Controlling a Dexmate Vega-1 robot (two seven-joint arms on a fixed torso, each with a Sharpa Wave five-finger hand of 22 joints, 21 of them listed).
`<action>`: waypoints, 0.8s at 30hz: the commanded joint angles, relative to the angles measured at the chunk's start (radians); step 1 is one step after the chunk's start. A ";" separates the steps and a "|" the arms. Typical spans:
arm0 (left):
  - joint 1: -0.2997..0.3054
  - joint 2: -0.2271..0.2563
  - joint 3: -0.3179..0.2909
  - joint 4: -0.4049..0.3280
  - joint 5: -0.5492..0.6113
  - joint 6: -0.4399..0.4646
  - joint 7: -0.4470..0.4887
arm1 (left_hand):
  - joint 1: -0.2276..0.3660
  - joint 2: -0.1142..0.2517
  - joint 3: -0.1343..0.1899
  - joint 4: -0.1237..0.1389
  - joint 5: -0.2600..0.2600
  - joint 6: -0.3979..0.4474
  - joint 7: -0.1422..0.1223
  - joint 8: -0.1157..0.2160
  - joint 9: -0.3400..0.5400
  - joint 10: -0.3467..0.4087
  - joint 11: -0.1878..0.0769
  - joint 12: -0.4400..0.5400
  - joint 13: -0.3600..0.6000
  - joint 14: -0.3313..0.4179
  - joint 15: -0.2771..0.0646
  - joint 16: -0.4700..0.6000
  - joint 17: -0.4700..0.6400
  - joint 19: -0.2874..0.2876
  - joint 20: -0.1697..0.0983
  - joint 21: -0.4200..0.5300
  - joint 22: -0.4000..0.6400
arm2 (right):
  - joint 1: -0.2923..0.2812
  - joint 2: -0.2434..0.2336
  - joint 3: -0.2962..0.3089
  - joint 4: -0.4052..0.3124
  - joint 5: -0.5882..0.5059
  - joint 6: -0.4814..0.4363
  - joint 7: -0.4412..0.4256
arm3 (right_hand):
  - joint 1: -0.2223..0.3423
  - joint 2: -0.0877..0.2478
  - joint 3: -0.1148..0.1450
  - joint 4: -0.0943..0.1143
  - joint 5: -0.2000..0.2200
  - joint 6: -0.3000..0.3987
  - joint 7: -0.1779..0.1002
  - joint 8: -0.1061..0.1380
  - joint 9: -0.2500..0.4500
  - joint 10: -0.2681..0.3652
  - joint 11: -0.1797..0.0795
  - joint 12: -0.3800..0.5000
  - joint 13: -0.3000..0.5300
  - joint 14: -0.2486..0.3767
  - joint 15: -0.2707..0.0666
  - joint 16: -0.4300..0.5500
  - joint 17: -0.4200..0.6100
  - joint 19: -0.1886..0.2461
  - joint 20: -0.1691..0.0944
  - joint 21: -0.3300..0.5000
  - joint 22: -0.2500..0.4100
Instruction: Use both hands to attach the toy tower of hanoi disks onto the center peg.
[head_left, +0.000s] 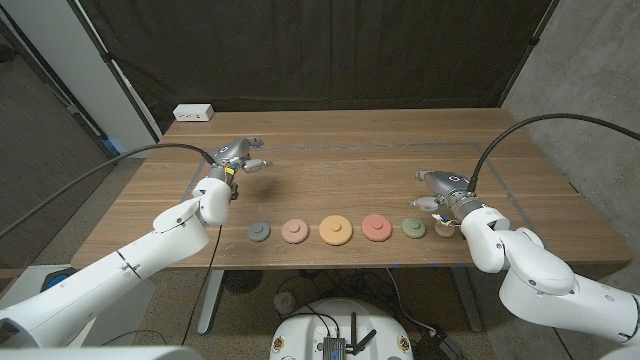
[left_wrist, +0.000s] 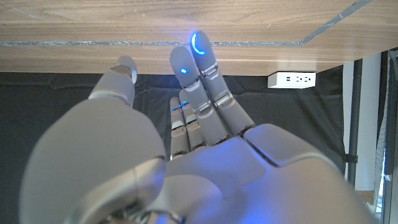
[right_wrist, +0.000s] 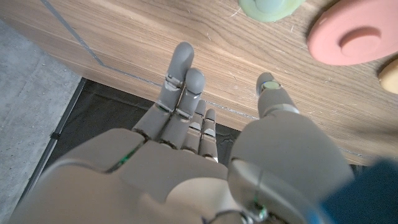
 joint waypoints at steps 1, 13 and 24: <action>-0.019 -0.004 -0.007 0.041 -0.007 -0.045 -0.002 | 0.007 0.002 -0.007 0.001 0.004 0.009 0.000 0.000 0.005 0.010 0.003 0.003 0.005 0.009 -0.032 0.007 0.000 0.004 -0.091 0.008 -0.002 | -0.020 0.008 -0.034 -0.032 -0.054 -0.056 0.016 | 0.013 -0.006 -0.006 -0.001 -0.001 -0.009 -0.001 -0.006 0.004 -0.006 0.003 0.001 0.001 -0.007 -0.113 -0.003 -0.003 -0.009 -0.121 0.009 0.001; -0.015 0.001 -0.012 0.041 -0.009 -0.053 -0.009 | 0.008 0.004 -0.010 0.001 0.005 0.012 0.000 -0.001 0.005 0.010 0.005 0.000 0.007 0.008 -0.032 0.011 -0.003 0.005 -0.091 0.014 -0.005 | -0.052 0.000 -0.052 -0.059 -0.087 -0.084 0.026 | 0.020 -0.004 -0.014 0.000 -0.004 -0.010 0.002 0.000 0.005 -0.017 0.005 0.002 -0.003 -0.010 -0.113 -0.005 -0.013 -0.018 -0.121 0.018 -0.005; -0.003 0.006 -0.021 0.032 -0.013 -0.055 -0.007 | 0.010 0.006 -0.013 0.000 0.006 0.014 0.001 -0.004 0.006 0.015 0.006 -0.001 0.010 0.008 -0.032 0.017 -0.007 0.004 -0.091 0.021 -0.010 | -0.066 -0.011 -0.064 -0.077 -0.105 -0.108 0.041 | 0.024 -0.004 -0.022 0.000 -0.006 -0.010 0.003 0.002 0.005 -0.024 0.008 0.004 -0.002 -0.015 -0.113 -0.009 -0.024 -0.025 -0.120 0.026 -0.006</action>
